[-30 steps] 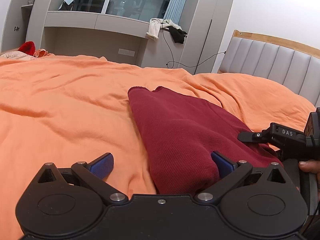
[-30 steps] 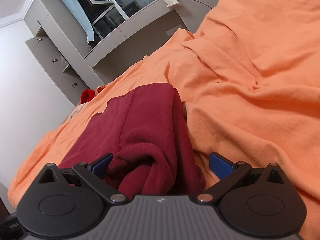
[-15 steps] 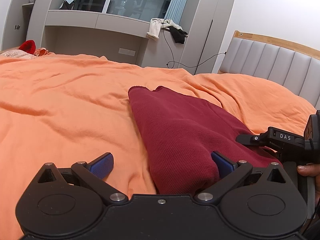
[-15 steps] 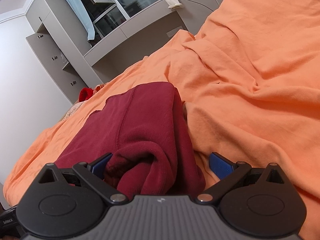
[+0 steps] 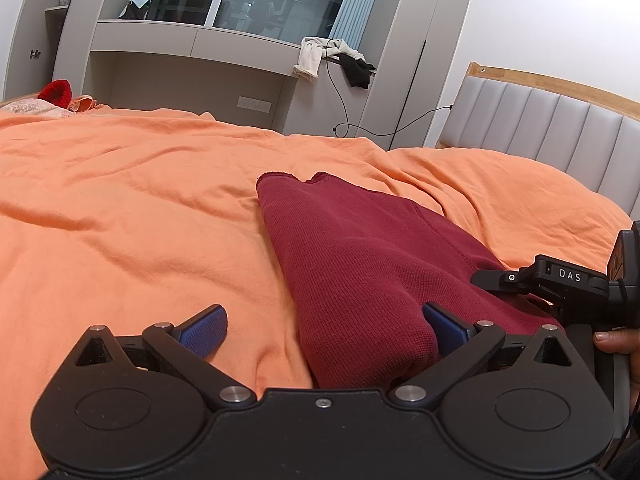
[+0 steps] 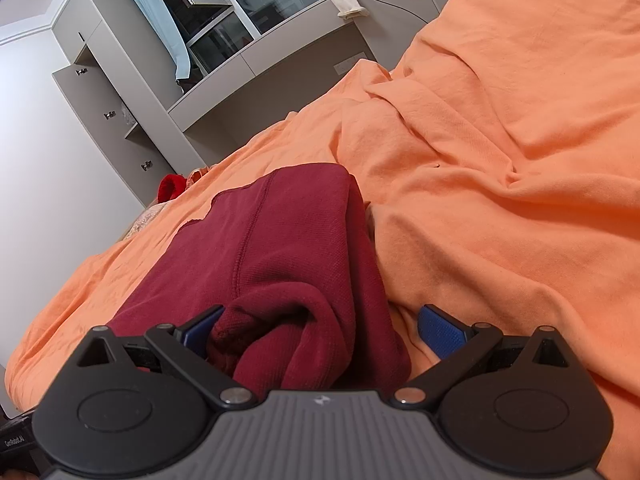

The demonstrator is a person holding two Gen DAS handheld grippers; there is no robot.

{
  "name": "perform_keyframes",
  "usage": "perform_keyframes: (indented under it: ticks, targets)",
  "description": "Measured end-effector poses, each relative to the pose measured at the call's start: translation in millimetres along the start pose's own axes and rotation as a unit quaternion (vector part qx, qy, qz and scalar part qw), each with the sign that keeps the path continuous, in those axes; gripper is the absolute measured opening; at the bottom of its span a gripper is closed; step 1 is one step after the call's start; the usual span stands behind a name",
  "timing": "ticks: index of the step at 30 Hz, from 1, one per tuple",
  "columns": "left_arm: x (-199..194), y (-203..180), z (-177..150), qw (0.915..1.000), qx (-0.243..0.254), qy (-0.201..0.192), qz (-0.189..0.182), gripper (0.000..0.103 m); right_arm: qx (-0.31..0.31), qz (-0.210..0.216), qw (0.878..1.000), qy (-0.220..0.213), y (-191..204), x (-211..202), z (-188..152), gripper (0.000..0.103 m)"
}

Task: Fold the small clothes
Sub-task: 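Close the right gripper on the bunched end of the dark red sweater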

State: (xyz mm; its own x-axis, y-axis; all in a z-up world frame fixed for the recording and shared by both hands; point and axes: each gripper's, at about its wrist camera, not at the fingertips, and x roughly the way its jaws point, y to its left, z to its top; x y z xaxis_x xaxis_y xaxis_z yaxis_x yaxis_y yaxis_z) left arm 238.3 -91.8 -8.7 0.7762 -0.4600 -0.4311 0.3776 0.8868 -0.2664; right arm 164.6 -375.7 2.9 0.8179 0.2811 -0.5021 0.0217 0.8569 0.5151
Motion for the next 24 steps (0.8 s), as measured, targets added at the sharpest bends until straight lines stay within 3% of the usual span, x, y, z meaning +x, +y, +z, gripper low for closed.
perform_keyframes:
  ticks: [16, 22, 24]
  targets:
    - [-0.3, 0.0, -0.1, 1.0000, -0.001, -0.001, -0.001, 0.103, 0.001, 0.001, 1.000, 0.002, -0.3, -1.4, 0.9, 0.103]
    - [-0.1, 0.4, -0.3, 1.0000, -0.001, -0.001, -0.001, 0.103, 0.051, 0.016, 0.999, -0.005, -6.5, -5.4, 6.9, 0.102]
    - [0.1, 0.5, -0.5, 1.0000, -0.001, -0.001, -0.001, 0.103, 0.070, 0.015, 0.997, -0.011, -6.2, -6.4, 8.5, 0.090]
